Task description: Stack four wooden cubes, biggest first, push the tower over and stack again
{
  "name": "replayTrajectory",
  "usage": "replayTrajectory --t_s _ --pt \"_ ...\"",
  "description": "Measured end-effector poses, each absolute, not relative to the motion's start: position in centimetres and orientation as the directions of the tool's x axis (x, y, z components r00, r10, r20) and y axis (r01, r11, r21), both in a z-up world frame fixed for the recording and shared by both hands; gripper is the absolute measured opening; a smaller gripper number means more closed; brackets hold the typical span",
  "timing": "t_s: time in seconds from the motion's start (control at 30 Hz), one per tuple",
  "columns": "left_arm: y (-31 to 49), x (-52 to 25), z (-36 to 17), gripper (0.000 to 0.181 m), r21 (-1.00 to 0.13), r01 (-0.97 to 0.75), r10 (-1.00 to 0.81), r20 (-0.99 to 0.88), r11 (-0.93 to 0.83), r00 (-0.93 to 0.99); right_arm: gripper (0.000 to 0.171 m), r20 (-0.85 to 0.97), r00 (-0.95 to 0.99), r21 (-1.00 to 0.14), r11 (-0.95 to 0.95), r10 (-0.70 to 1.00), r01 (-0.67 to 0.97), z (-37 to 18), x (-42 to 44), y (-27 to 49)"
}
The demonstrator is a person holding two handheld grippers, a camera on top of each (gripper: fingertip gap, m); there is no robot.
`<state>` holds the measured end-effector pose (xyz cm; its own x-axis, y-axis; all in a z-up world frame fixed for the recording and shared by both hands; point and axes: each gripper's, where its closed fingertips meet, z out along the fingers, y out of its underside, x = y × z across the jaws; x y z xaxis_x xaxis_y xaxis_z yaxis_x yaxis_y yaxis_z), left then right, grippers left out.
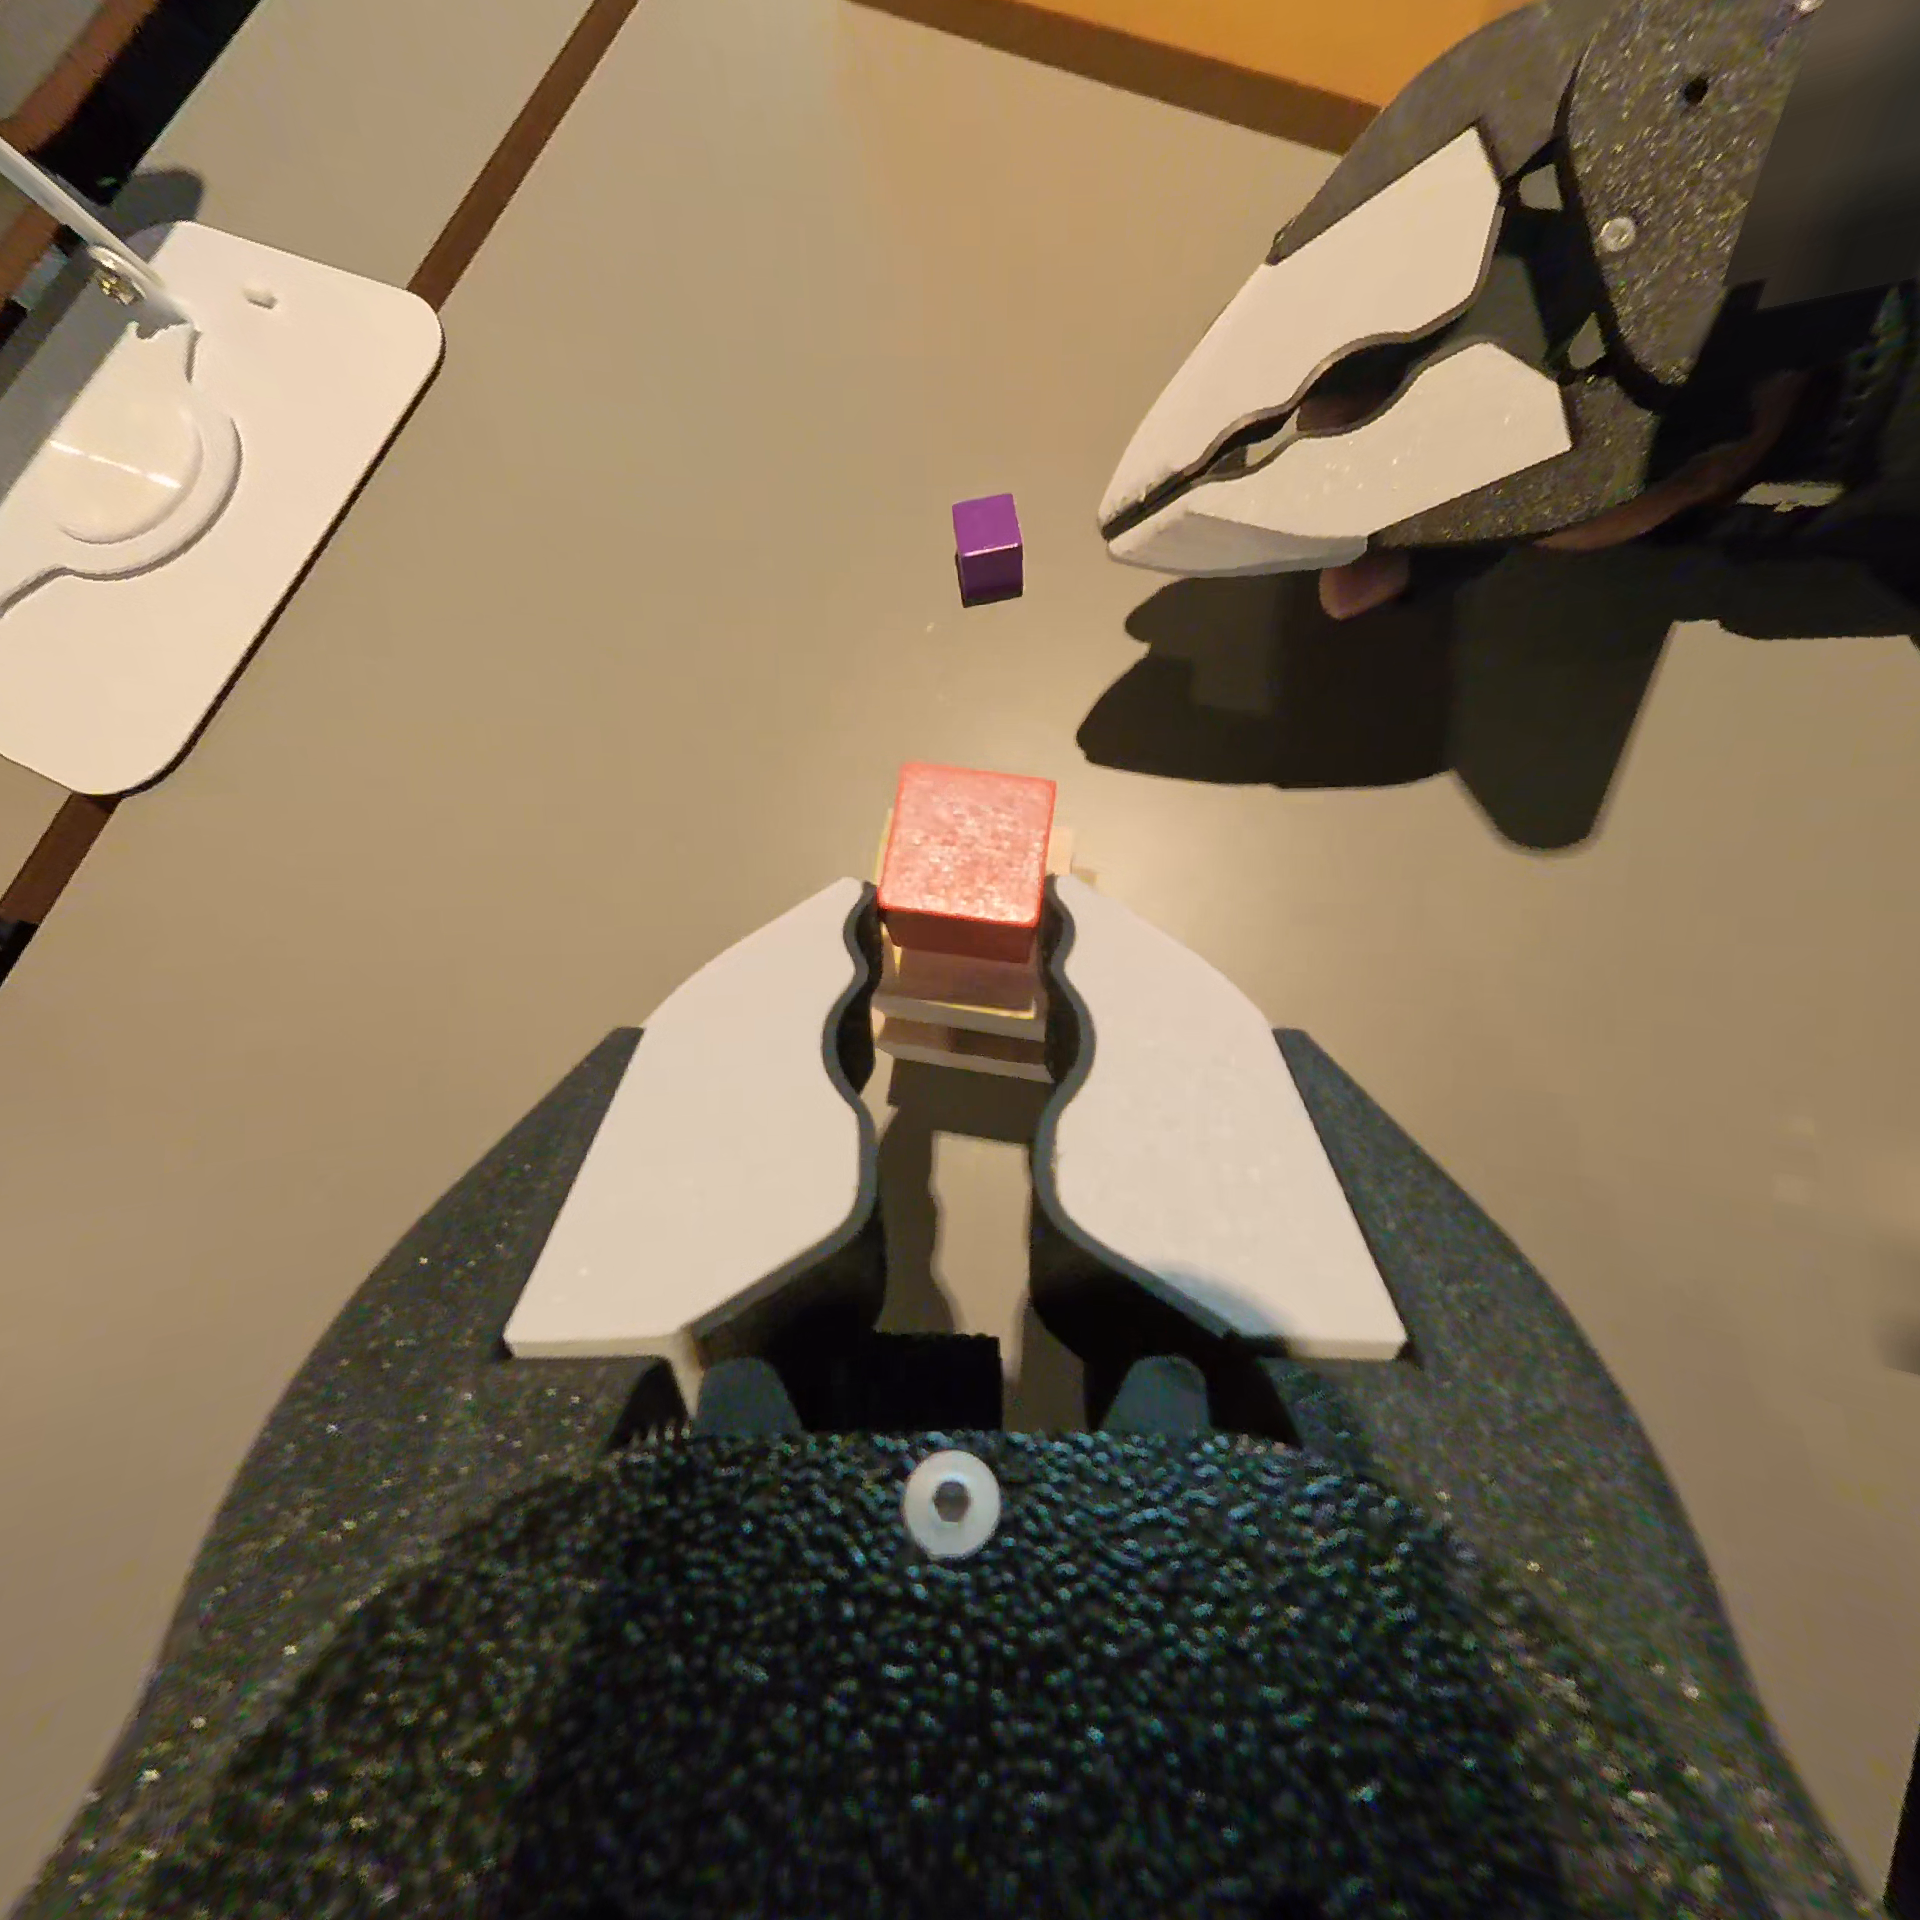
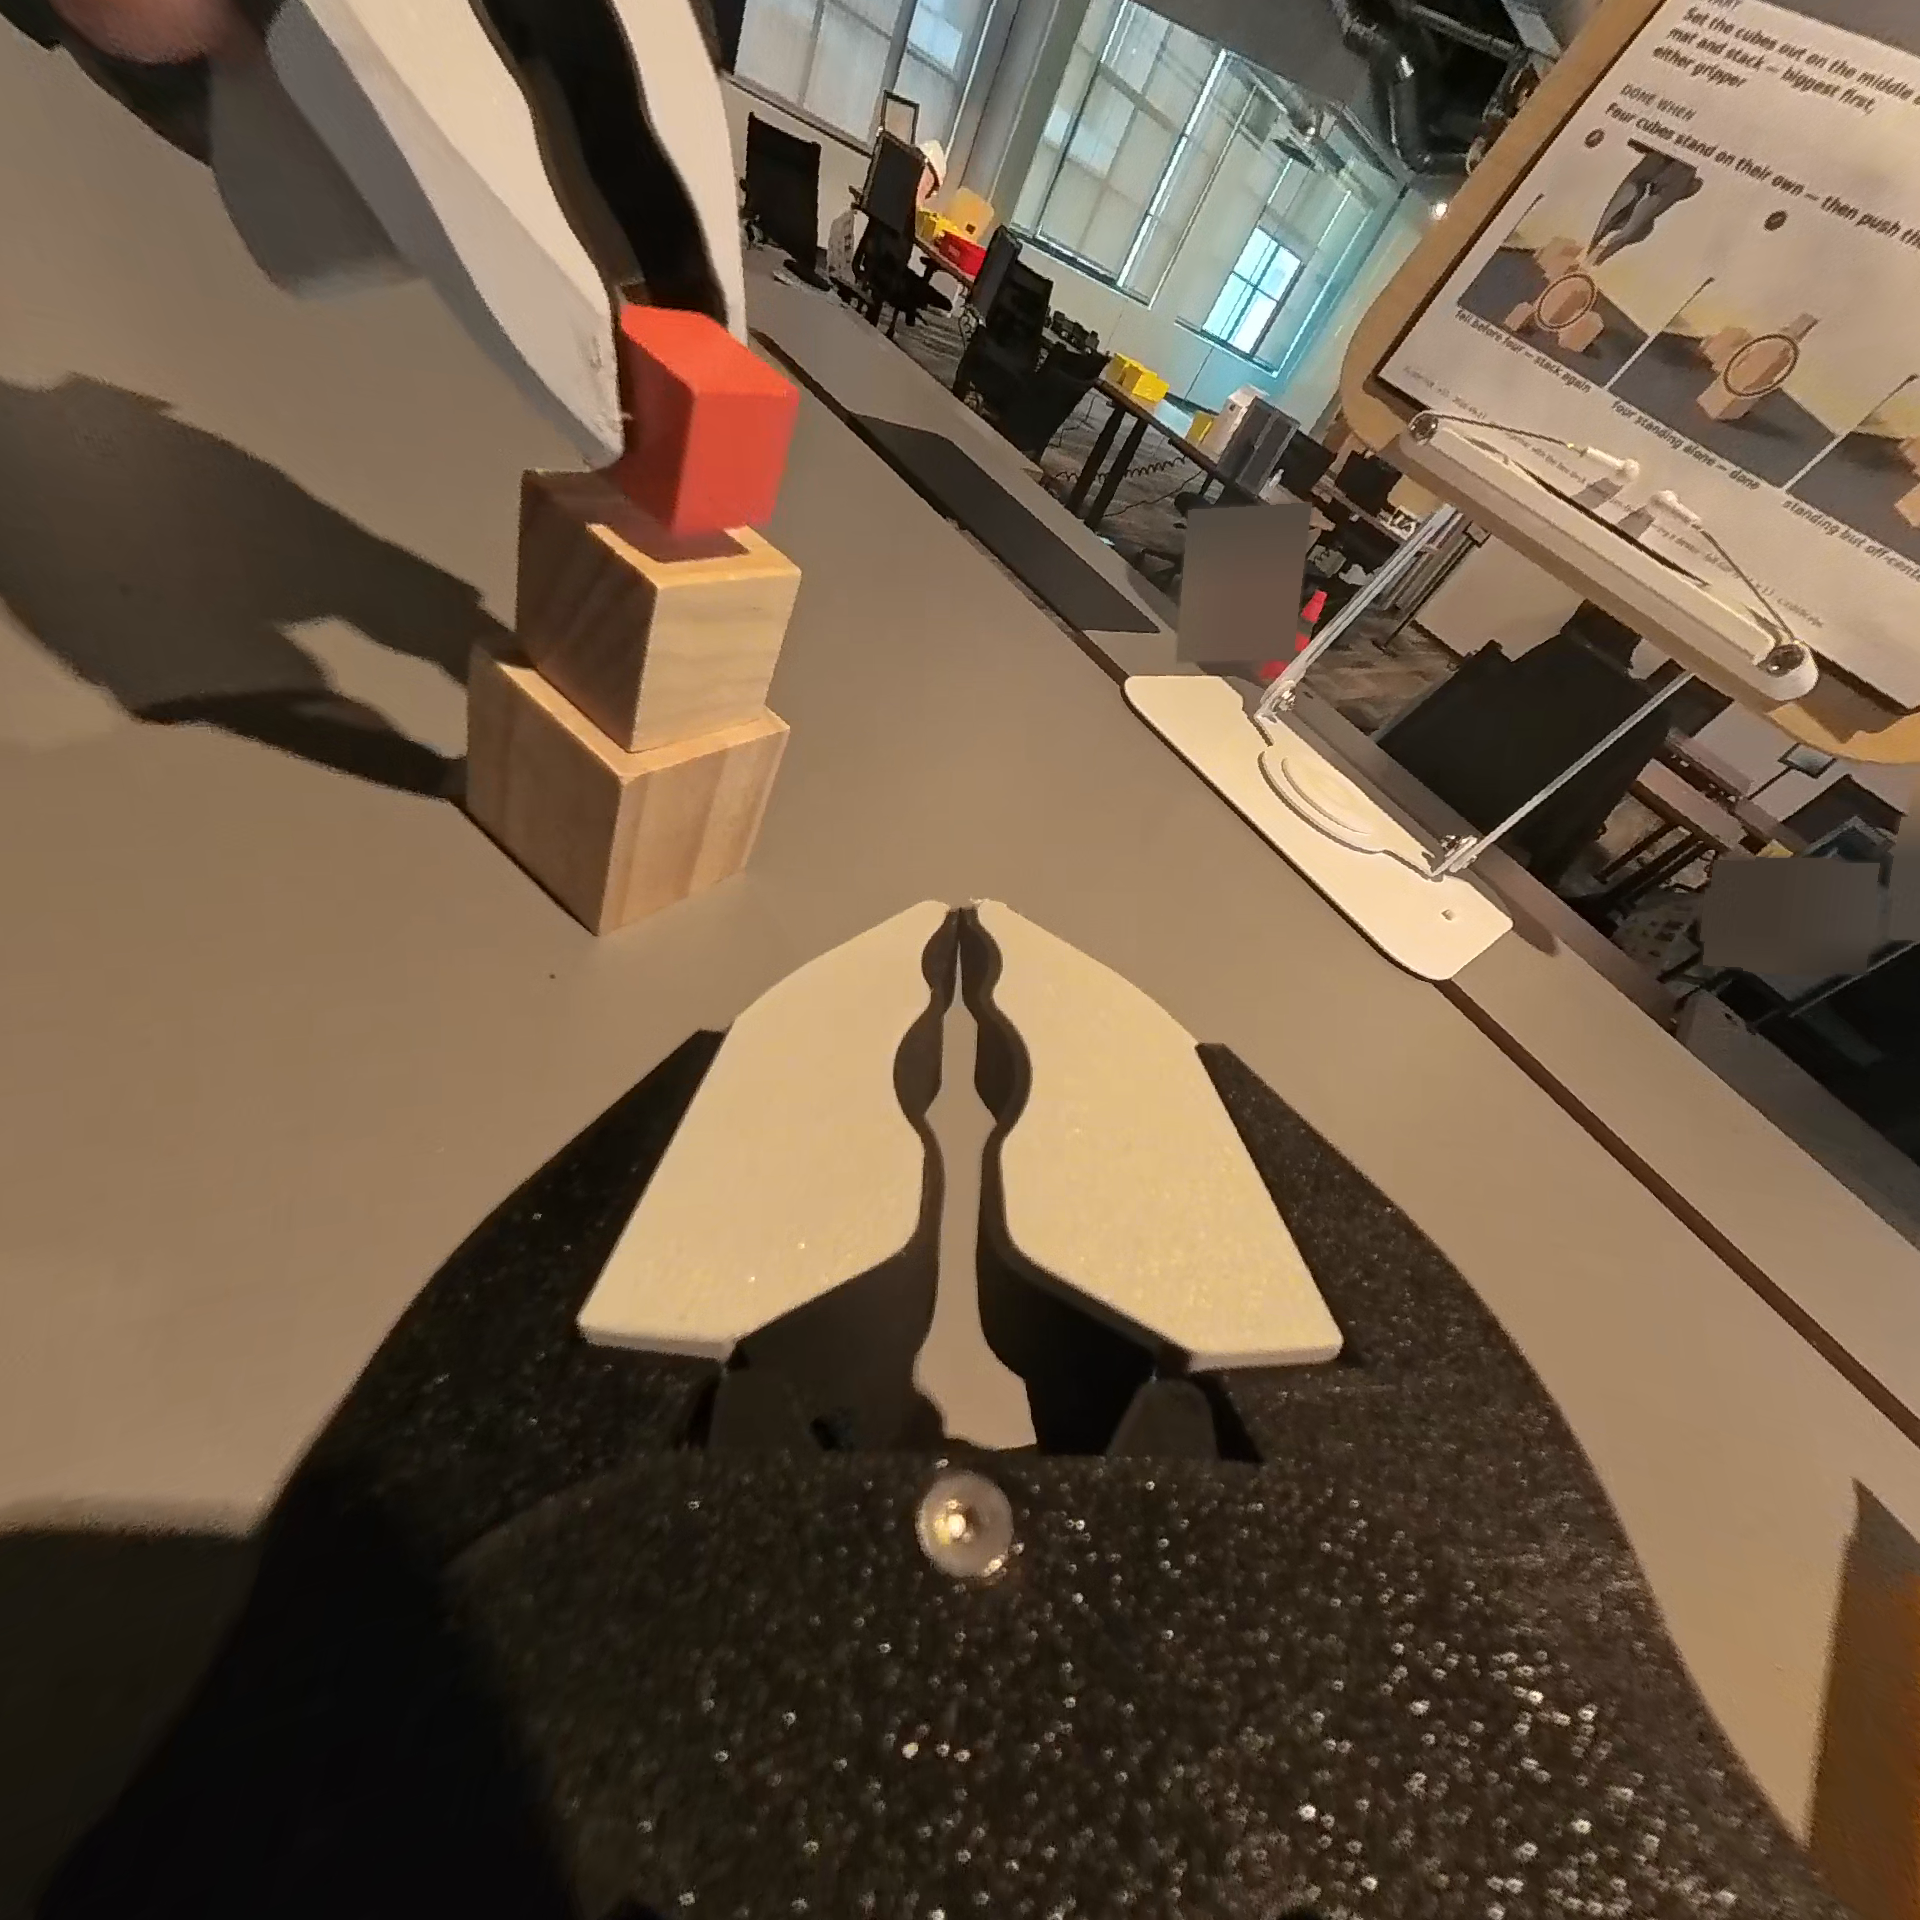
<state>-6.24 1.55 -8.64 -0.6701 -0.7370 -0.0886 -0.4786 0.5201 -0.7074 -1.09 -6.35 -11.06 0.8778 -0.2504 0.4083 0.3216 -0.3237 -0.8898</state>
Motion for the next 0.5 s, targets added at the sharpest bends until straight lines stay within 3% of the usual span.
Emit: replayTrajectory --t_s 0.5 --pt "1.82 -6.36 -9.3 0.028 -0.691 -0.5 -0.742 -0.079 0.522 -0.665 0.0 0.414 0.877 -0.885 -0.333 -0.244 0.325 -11.19 -1.13 -6.23"
